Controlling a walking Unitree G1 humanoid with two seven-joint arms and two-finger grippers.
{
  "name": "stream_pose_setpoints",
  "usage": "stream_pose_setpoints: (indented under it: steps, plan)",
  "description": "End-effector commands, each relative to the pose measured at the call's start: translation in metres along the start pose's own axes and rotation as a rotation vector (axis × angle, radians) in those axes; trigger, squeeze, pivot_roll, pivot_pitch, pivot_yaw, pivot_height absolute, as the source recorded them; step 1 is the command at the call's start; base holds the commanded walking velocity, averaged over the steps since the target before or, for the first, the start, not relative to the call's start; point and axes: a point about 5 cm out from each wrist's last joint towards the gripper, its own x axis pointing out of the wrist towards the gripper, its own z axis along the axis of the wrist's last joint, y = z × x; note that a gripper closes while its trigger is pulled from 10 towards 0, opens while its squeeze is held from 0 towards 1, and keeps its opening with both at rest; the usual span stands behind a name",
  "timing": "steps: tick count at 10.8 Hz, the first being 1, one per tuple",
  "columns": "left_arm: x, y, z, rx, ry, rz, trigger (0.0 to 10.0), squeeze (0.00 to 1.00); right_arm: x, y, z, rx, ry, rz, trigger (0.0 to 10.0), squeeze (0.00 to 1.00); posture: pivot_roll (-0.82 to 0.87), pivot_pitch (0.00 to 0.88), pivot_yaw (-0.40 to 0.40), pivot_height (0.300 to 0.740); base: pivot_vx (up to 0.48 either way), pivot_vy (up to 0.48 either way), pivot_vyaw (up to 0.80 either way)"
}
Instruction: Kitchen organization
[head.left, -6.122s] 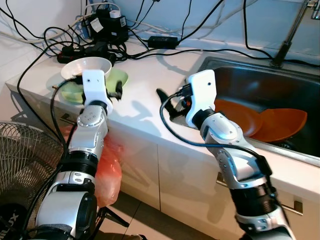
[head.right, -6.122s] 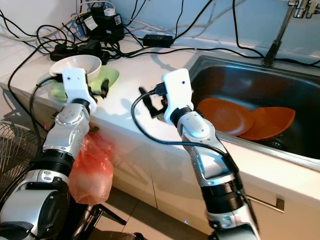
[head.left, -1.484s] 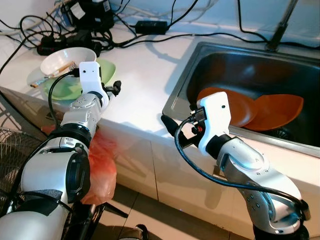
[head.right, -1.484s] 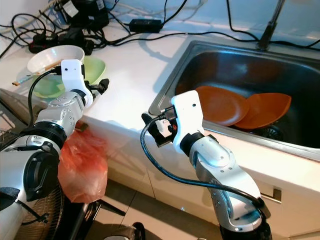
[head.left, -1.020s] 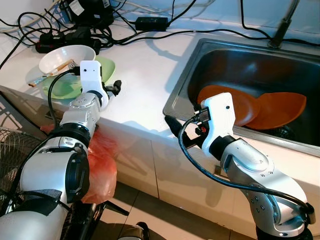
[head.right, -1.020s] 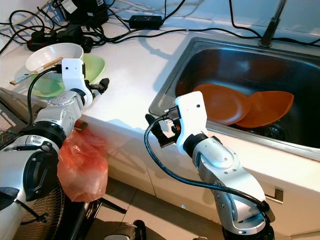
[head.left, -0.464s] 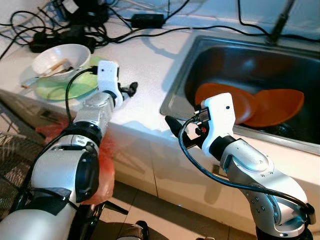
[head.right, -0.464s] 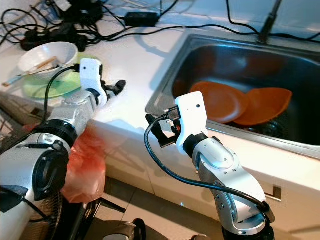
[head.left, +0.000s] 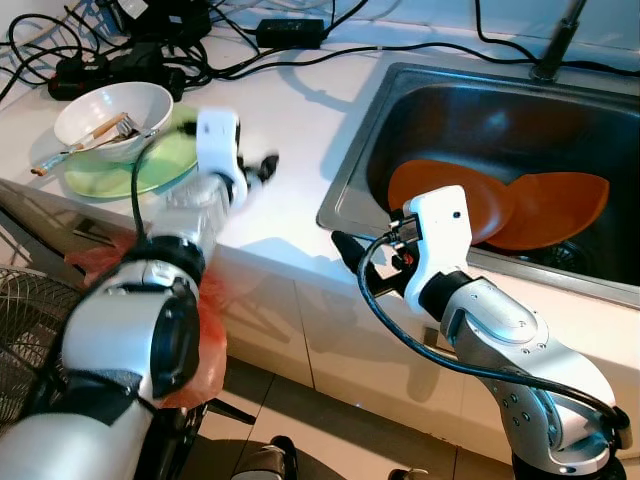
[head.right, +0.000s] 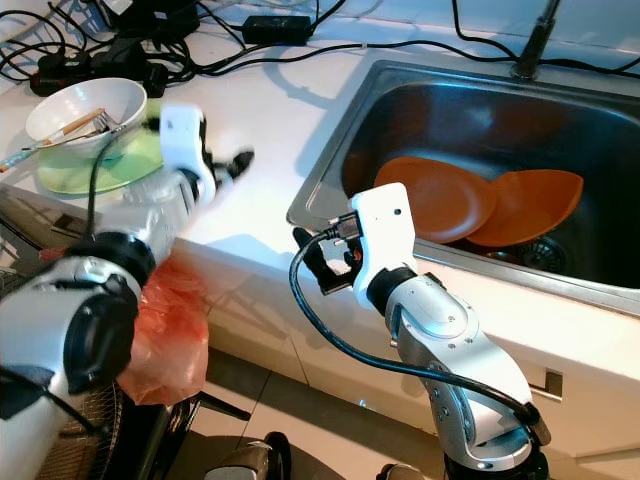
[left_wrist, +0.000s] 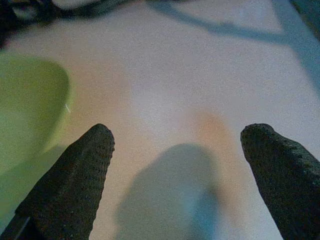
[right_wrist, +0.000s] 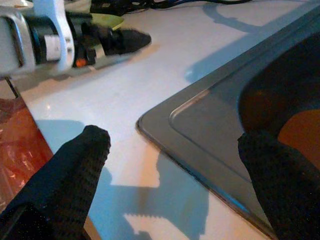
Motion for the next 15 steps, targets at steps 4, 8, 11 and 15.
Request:
stream_pose_setpoints:
  steps: [4, 8, 11, 15]
  plan:
    - [-0.007, 0.031, 0.006, 0.024, -0.045, 0.131, 10.0, 0.0, 0.004, 0.0, 0.001, 0.01, -0.005, 0.021, 10.0, 0.0, -0.08, 0.136, 0.074, 0.74, 0.0, 0.0, 0.0]
    - [-0.015, 0.051, -0.007, 0.017, -0.031, 0.206, 10.0, 0.0, 0.005, 0.0, 0.001, 0.004, -0.011, 0.04, 10.0, 0.0, -0.08, 0.125, 0.06, 0.74, 0.0, 0.0, 0.0]
    - [-0.021, 0.057, -0.01, 0.041, -0.103, 0.186, 10.0, 0.0, 0.006, -0.001, 0.002, 0.003, -0.013, 0.044, 10.0, 0.0, -0.08, 0.12, 0.05, 0.74, 0.0, 0.0, 0.0]
    - [-0.025, 0.066, -0.023, 0.044, -0.047, 0.194, 10.0, 0.0, 0.006, 0.001, 0.002, 0.0, -0.016, 0.056, 10.0, 0.0, -0.08, 0.127, 0.048, 0.74, 0.0, 0.0, 0.0]
